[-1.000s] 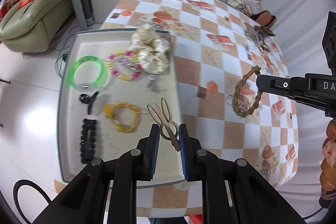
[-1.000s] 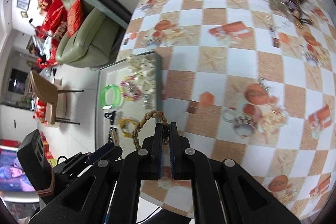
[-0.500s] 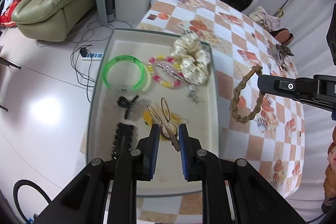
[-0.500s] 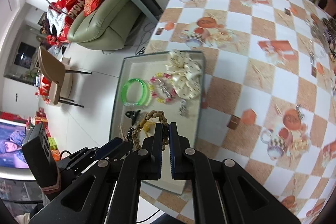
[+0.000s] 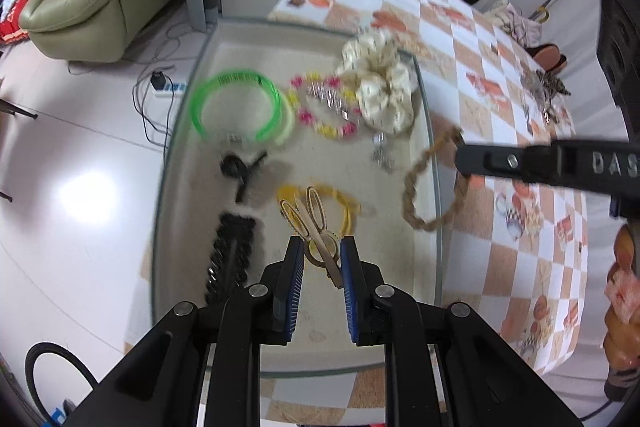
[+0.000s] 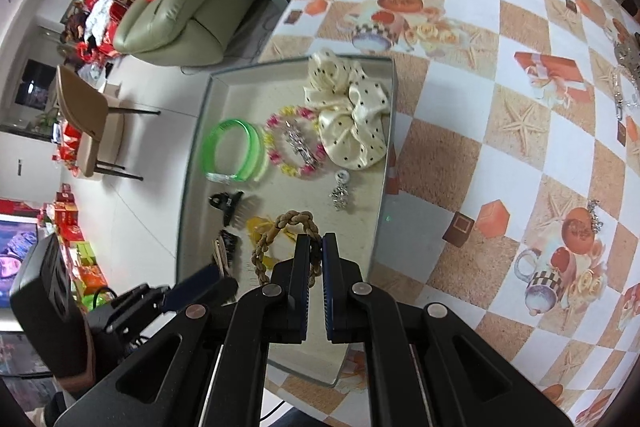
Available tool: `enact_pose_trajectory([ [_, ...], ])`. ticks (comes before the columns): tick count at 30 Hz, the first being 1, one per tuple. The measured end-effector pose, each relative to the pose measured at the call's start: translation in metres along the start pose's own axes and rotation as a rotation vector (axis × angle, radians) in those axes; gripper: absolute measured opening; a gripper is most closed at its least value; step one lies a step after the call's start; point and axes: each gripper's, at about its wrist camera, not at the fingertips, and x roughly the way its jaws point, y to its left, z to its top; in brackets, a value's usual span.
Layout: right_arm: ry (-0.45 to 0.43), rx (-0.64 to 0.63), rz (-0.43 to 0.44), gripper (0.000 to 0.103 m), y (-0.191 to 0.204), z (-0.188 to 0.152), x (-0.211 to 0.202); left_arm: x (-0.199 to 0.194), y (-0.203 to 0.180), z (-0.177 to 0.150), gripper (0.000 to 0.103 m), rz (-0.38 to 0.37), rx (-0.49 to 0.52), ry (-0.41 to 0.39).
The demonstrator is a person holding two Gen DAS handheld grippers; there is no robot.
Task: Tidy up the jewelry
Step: 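Carry the bunny-ear clip with the left gripper into the tray while the right carries the braided bracelet there, then open the left gripper over the tray while the right gripper releases the braided bracelet beside the yellow tie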
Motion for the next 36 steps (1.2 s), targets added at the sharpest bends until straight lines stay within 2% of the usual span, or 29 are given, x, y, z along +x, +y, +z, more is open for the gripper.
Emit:
enact_pose_trajectory([
  [11, 0.076, -0.088, -0.096, 0.006, 0.007, -0.001, 0.043, 0.035, 0.002, -0.027, 0.023, 0.048, -0.003, 0.084],
  [18, 0.122, -0.13, -0.144, 0.006, 0.01, -0.002, 0.066, 0.043, 0.0, -0.031, 0.023, 0.077, 0.016, 0.093],
  [25, 0.154, -0.117, -0.166, 0.006, 0.003, -0.004, 0.083, 0.043, -0.002, -0.031, 0.023, 0.095, 0.031, 0.09],
  [29, 0.144, -0.133, -0.175, 0.007, 0.003, -0.006, 0.084, 0.045, -0.005, -0.029, 0.023, 0.104, 0.033, 0.093],
  [36, 0.152, -0.119, -0.16, 0.009, 0.008, -0.01, 0.085, 0.045, -0.012, -0.027, 0.024, 0.123, 0.046, 0.1],
])
